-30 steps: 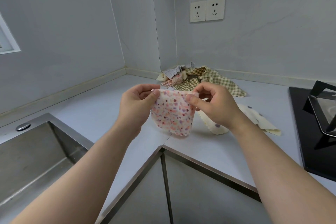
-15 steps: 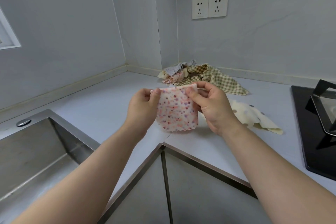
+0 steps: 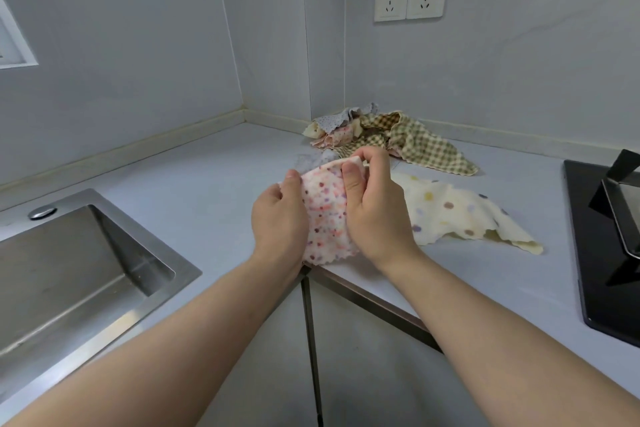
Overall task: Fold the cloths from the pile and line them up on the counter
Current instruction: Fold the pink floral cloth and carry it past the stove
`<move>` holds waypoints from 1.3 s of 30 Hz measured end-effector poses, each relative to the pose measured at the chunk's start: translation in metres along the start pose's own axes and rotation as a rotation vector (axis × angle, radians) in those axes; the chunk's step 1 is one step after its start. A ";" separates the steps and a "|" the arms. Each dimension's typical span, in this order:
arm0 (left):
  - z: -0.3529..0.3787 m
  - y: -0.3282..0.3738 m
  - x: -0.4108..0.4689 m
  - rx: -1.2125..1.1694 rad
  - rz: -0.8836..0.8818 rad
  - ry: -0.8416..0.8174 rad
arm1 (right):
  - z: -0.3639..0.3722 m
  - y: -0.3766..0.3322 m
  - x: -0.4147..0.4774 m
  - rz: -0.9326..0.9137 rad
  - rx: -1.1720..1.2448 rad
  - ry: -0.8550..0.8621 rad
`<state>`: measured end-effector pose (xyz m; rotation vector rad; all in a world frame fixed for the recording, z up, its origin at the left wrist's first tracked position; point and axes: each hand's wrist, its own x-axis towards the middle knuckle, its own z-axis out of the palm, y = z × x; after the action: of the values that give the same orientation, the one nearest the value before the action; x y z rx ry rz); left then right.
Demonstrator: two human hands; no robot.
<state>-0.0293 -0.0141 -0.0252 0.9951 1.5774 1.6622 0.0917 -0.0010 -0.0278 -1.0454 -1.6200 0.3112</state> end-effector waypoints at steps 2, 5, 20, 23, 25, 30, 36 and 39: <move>-0.001 0.001 -0.001 0.074 0.146 0.066 | 0.001 0.002 0.000 0.030 0.018 0.015; -0.003 0.000 -0.004 0.166 0.341 0.114 | 0.004 0.010 0.001 0.118 0.005 0.053; 0.006 0.044 -0.047 0.119 0.388 -0.073 | -0.071 -0.052 -0.021 0.299 -0.152 0.127; 0.031 0.060 -0.080 0.068 0.400 -0.187 | -0.118 -0.057 -0.036 0.351 -0.198 0.233; 0.055 0.064 -0.108 0.055 0.403 -0.256 | -0.153 -0.059 -0.051 0.371 -0.273 0.315; 0.119 0.065 -0.201 -0.007 0.289 -0.410 | -0.245 -0.066 -0.097 0.412 -0.475 0.426; 0.201 0.082 -0.327 -0.025 0.350 -0.663 | -0.390 -0.055 -0.168 0.558 -0.630 0.581; 0.248 0.090 -0.392 -0.058 0.386 -0.769 | -0.458 -0.039 -0.200 0.627 -0.637 0.696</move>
<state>0.3897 -0.2268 0.0249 1.7225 0.8542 1.2852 0.4752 -0.3196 0.0228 -1.8913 -0.7259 -0.1814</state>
